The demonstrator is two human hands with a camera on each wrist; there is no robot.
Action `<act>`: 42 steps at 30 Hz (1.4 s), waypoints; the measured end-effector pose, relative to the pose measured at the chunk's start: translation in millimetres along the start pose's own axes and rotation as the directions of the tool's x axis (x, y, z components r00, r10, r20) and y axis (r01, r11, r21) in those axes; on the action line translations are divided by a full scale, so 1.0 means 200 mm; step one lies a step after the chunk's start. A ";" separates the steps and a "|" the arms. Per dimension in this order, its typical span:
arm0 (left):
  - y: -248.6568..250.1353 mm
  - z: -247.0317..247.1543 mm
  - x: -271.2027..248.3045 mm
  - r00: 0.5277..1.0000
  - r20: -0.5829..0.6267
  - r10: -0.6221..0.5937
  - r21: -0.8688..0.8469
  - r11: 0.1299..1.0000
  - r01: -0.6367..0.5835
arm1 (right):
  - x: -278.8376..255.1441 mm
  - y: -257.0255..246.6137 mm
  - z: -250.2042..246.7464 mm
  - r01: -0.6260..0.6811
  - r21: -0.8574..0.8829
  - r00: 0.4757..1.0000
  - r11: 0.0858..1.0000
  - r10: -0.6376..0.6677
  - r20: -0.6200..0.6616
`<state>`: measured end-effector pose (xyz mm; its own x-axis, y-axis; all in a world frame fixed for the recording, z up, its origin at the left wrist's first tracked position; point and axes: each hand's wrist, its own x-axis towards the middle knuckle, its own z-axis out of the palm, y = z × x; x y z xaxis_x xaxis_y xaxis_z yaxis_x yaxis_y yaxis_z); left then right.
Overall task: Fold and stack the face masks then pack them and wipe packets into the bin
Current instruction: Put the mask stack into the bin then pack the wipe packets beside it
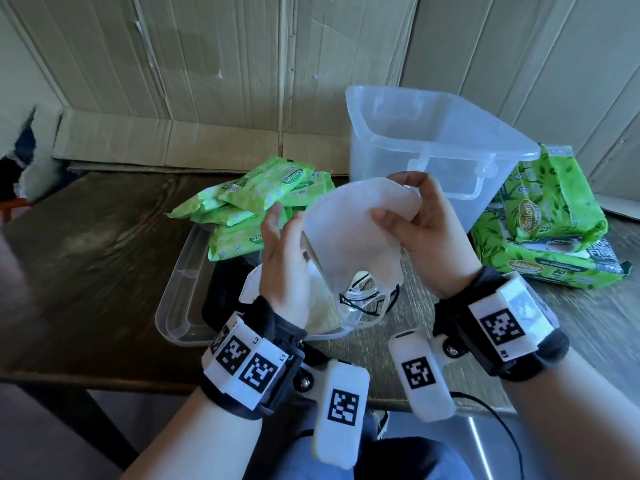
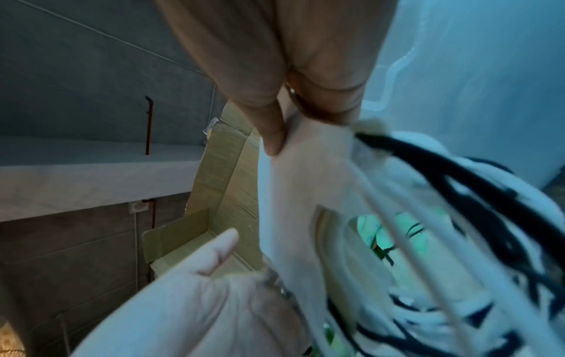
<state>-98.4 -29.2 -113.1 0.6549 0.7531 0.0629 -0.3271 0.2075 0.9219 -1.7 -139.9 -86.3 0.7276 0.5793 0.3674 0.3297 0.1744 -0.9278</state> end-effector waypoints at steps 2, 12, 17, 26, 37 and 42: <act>-0.02 0.02 -0.01 0.996 0.079 -0.050 0.039 0.998 0.047 | -0.01 0.03 0.02 -0.009 -0.021 1.000 1.000 0.009 0.019; 0.03 -0.08 0.01 0.956 0.231 0.181 0.115 0.971 -0.212 | 0.02 -0.04 -0.02 -0.069 0.011 0.997 0.998 0.069 0.031; 0.13 -0.14 0.01 0.849 0.512 0.127 0.319 0.890 -0.325 | 0.07 -0.06 0.09 -0.022 -0.060 0.993 0.998 0.029 0.119; 0.23 -0.41 0.09 0.958 0.076 0.277 0.374 0.883 -0.285 | 0.15 0.05 0.16 0.146 -0.715 0.862 0.683 0.267 0.431; 0.26 -0.53 0.07 0.935 -0.142 0.326 0.289 0.917 -0.276 | 0.05 0.09 0.37 0.653 -0.744 0.536 0.141 0.608 0.586; 0.25 -0.56 0.07 0.933 -0.172 0.316 0.264 0.927 -0.266 | 0.06 0.10 0.40 0.673 -0.713 0.571 0.195 0.477 0.669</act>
<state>-181.8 62.3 -108.4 0.3904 0.8756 0.2845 -0.2974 -0.1725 0.9390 -35.1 -66.1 -105.0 0.1703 0.9462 -0.2753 0.9831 -0.1442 0.1125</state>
